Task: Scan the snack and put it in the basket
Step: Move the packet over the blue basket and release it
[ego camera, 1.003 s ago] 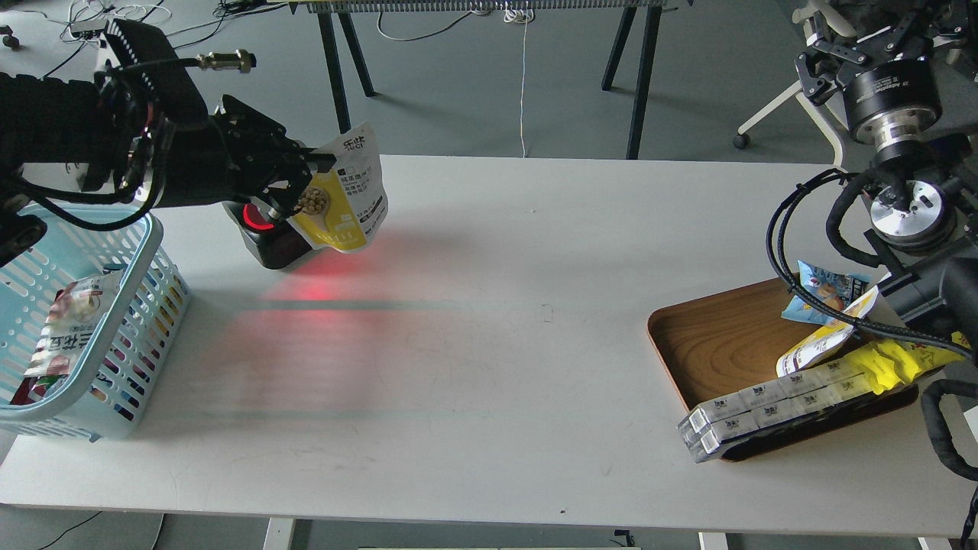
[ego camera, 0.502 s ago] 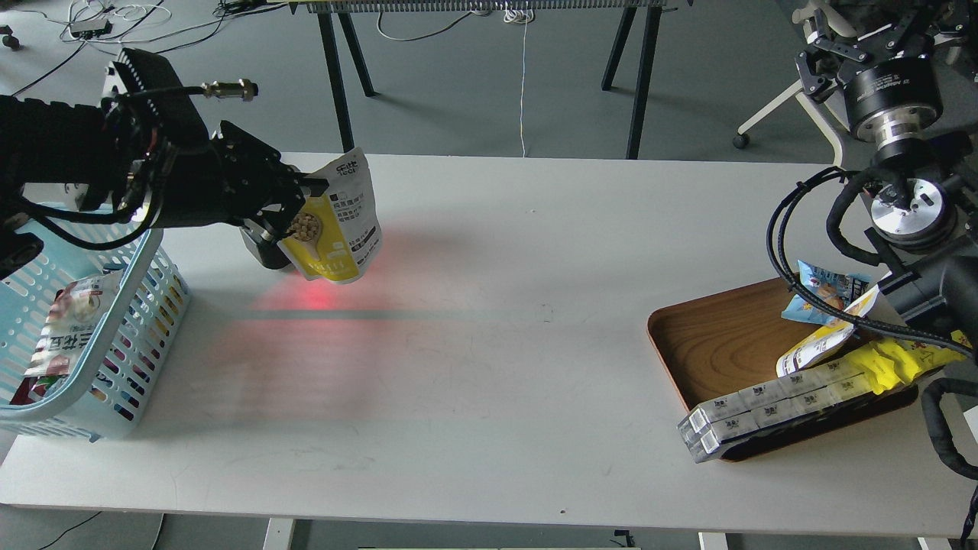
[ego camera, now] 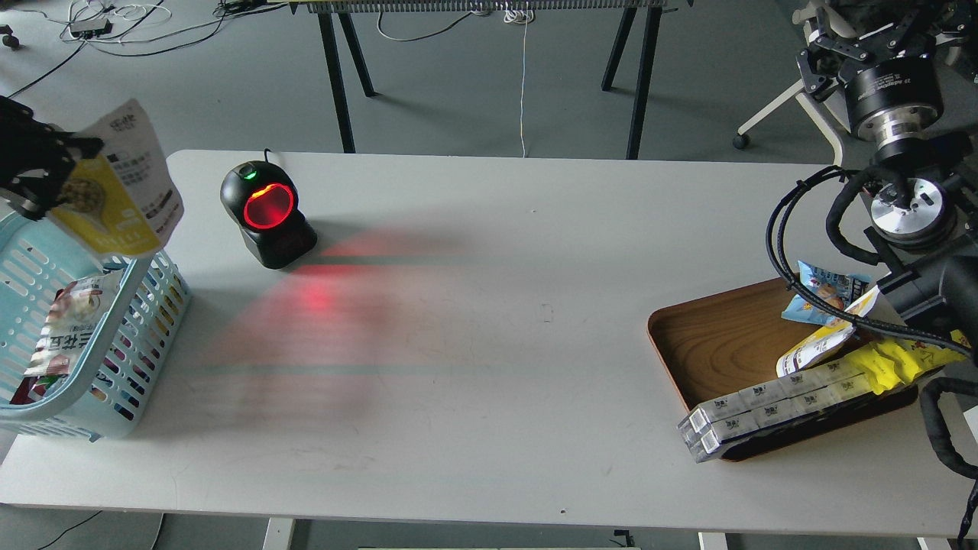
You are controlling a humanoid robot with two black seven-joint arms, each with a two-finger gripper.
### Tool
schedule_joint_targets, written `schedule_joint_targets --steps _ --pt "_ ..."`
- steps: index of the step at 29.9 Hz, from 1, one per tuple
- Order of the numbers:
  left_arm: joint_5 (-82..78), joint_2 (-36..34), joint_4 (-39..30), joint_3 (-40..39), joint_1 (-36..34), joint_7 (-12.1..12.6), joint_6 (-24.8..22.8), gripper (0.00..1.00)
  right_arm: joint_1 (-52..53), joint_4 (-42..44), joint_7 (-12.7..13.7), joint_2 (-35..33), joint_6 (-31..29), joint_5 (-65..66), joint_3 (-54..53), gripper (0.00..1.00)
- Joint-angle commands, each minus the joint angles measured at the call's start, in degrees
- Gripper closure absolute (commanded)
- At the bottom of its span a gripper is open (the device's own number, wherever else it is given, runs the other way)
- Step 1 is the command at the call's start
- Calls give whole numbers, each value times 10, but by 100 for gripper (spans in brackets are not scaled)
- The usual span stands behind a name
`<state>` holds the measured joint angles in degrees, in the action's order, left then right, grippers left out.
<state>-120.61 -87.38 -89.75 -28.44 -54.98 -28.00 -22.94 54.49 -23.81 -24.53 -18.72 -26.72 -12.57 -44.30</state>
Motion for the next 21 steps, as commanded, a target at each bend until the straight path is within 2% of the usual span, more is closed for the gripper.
schedule_joint_targets --steps 1,11,16,21 --pt "46 -47 31 29 1 0 35 100 0 0 0 1 -1 0 1 2" --pt "51 -105 55 174 0 0 152 100 5 0 1 4 -1 0 1 2" --pt "51 -111 60 203 0 0 163 98 8 1 1 5 0 1 2 2" --pt "52 -110 55 207 0 0 163 92 8 1 1 4 0 1 2 2"
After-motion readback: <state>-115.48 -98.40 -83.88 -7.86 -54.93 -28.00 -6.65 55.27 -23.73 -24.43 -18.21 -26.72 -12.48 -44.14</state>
